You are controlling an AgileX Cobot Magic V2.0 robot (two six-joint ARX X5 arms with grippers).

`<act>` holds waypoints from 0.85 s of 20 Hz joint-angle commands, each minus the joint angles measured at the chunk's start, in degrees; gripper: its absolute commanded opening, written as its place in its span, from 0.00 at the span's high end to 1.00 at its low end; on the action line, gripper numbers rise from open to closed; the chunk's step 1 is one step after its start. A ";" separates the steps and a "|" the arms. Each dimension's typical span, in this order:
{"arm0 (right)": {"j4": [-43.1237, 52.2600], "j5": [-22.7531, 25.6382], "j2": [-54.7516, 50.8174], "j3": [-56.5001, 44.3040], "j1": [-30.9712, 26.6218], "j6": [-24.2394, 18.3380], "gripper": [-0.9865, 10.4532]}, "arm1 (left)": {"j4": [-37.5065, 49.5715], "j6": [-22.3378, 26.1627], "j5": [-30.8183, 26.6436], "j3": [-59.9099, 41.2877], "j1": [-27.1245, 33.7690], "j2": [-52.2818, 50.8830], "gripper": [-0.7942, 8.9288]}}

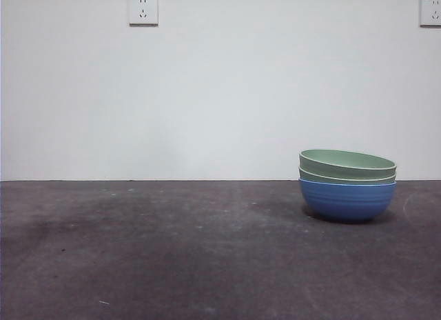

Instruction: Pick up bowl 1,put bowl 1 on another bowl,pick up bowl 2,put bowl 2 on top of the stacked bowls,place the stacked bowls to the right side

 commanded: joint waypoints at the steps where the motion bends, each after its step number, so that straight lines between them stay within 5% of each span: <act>1: 0.22 0.09 -0.02 -0.44 0.13 -0.26 0.91 | 8.31 4.35 -0.26 -2.32 6.38 -5.64 0.92; 10: 0.22 0.09 -0.02 -0.44 0.13 -0.26 0.91 | 52.00 8.72 -3.82 -45.20 24.28 -36.33 0.92; 17: 0.22 0.09 -0.02 -0.44 0.13 -0.26 0.91 | 58.27 6.60 -3.82 -70.25 26.25 -46.62 0.92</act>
